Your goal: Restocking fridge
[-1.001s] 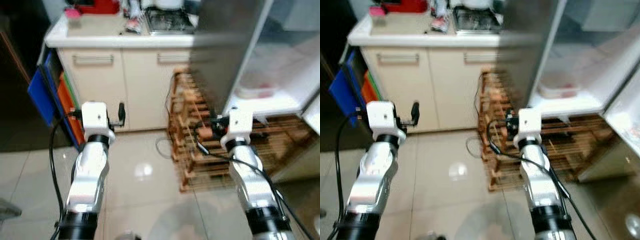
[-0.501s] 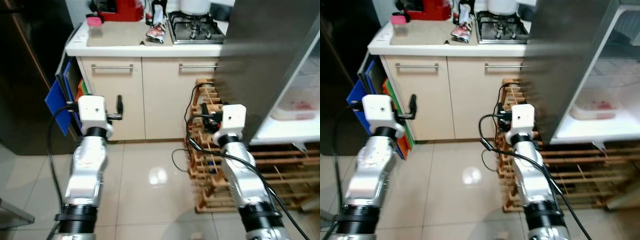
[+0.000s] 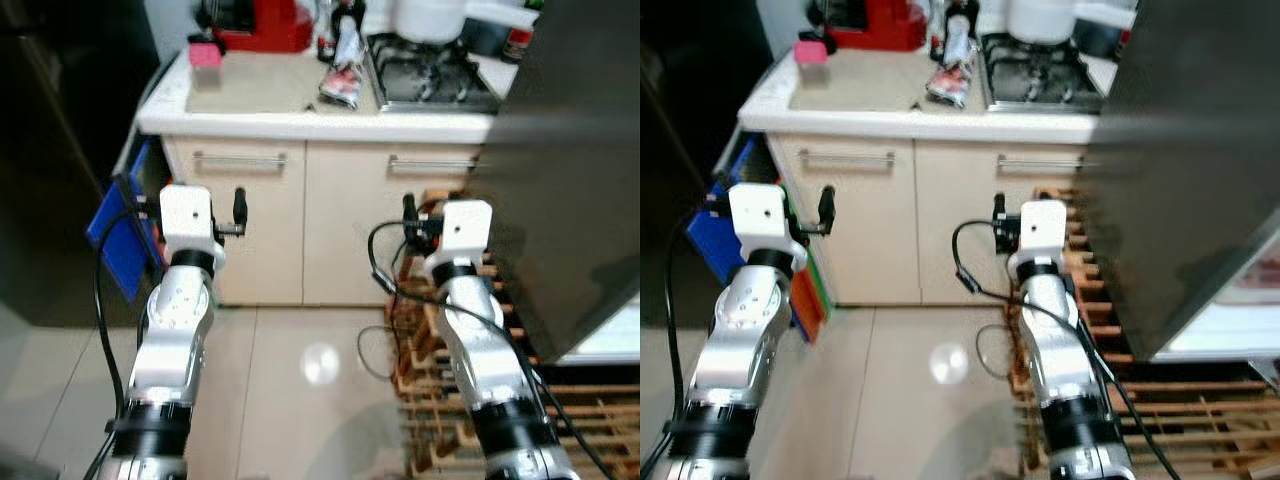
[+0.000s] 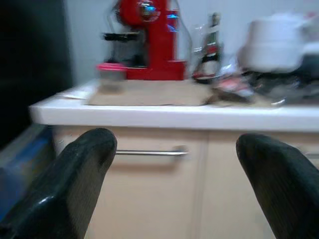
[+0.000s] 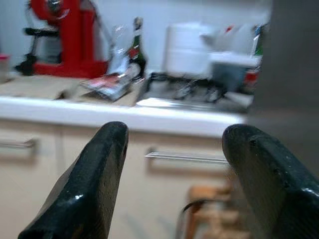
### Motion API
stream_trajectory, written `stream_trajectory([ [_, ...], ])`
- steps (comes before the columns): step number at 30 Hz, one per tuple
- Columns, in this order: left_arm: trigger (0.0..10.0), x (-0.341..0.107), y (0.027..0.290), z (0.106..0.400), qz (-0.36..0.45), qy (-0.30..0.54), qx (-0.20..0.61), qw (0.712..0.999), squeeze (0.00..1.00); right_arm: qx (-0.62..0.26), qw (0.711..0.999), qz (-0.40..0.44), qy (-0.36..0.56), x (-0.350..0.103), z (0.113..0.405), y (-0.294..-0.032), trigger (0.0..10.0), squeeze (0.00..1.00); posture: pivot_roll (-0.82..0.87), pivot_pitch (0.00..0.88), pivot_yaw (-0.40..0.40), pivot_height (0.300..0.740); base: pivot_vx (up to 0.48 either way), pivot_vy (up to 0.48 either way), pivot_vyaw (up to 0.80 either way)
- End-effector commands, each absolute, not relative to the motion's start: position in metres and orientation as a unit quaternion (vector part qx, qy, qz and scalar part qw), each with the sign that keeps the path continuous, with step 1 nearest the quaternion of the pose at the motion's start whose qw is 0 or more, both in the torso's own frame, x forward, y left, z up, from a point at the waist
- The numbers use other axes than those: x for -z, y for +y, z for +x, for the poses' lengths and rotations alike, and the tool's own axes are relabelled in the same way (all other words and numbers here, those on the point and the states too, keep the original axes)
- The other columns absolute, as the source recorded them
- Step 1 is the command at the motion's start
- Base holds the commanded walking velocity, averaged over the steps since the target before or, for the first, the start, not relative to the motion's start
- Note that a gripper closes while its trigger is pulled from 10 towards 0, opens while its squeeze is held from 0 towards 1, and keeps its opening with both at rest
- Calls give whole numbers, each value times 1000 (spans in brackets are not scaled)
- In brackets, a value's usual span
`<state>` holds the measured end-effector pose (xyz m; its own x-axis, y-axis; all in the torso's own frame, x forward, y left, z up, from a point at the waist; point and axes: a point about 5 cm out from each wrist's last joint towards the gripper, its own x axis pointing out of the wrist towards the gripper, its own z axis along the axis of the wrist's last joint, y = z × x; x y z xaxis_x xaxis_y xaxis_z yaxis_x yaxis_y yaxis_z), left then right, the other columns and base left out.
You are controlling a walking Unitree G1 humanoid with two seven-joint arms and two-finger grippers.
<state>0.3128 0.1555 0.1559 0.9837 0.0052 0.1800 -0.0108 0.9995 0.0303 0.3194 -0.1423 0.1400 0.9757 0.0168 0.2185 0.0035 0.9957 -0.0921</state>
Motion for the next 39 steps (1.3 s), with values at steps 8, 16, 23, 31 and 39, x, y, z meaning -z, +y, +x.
stream_trajectory([
  [8,10000,-166,154,312,12,-119,8,993,0,-25,989,-23,-147,-157,322,-132,10000,1000,28,0,-18,740,480,0,0],
  [16,10000,-166,155,311,16,-119,9,993,0,-38,988,-19,-148,-156,321,-124,10000,1000,31,0,-15,740,480,0,0],
  [23,10000,-168,156,312,17,-123,9,992,0,-49,988,-27,-146,-154,322,-122,10000,1000,33,0,-15,740,480,0,0],
  [31,10000,-170,156,311,16,-130,8,991,0,-49,988,-25,-146,-154,322,-123,10000,1000,31,0,-12,740,466,0,0],
  [39,10000,-182,160,306,26,-163,-4,986,0,-32,989,-37,-139,-150,323,-126,10000,0,38,0,-10,740,455,0,0],
])
